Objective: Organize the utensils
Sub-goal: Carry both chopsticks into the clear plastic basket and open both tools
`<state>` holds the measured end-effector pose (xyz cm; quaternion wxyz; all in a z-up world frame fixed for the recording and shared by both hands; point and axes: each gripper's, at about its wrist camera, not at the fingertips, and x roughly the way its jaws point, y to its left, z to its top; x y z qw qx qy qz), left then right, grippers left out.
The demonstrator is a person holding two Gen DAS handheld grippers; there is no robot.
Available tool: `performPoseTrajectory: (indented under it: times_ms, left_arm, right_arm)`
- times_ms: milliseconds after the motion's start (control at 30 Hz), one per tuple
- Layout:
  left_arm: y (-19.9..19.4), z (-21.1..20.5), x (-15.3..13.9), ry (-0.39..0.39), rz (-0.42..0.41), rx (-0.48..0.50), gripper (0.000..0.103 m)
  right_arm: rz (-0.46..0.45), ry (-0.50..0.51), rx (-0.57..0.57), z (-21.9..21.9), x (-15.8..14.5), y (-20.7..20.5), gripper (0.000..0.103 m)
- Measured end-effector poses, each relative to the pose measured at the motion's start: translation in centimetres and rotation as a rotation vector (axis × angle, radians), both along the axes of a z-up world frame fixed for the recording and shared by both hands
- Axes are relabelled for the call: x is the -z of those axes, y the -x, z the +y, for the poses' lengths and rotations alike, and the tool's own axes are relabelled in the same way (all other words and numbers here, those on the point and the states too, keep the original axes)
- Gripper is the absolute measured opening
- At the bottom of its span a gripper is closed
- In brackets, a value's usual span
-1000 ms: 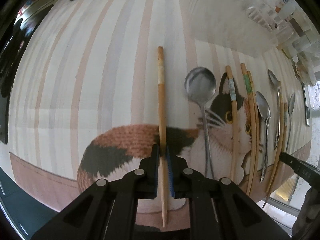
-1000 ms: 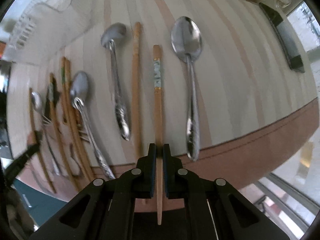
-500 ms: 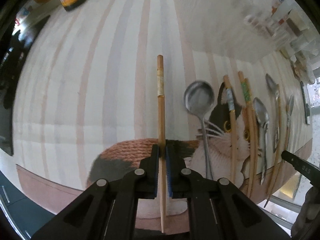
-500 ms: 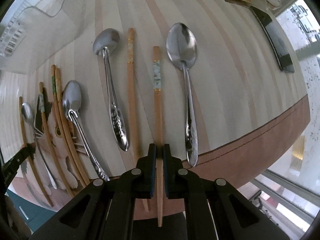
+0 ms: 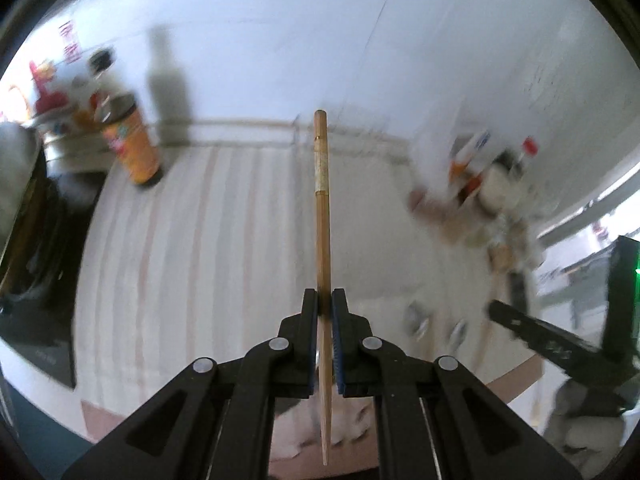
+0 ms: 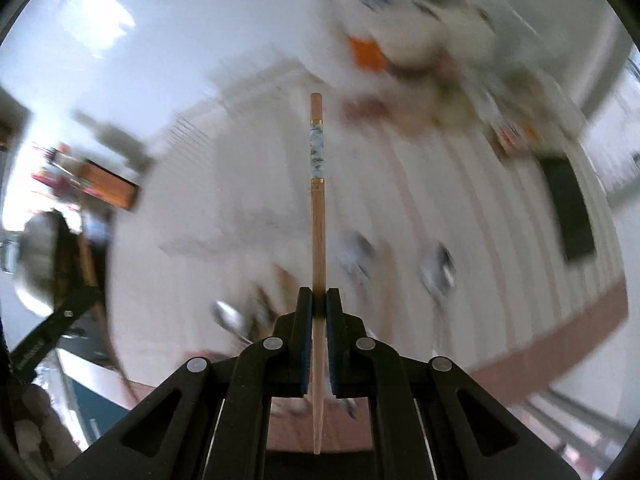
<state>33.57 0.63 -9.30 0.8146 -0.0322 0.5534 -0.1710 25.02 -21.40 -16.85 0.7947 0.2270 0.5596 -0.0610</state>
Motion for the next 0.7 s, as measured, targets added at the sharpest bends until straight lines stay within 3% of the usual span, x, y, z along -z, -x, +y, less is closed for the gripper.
performPoseTrajectory:
  times_ms: [133,367,500,700]
  left_arm:
    - [-5.2,-2.0,0.2,0.057,0.048,-0.014,0.004]
    - [-12.4,-4.7,4.5,0.068,0.2,-0.047,0.004]
    - [-14.2,-5.6,8.1,0.049,0.275,-0.055,0.005]
    - [-14.5,-5.6,8.4,-0.055,0.26,-0.102,0.011]
  right_arm:
    - [-0.036,-0.036,-0.055,-0.1,-2.0,-8.5,0.007]
    - [0.048,-0.059,-0.142,-0.3,0.5,-19.2,0.006]
    - [0.101,-0.05,-0.169,-0.4,3.2,-21.9,0.007]
    - [0.179,-0.053,-0.208,-0.4,5.8,-23.6,0.012]
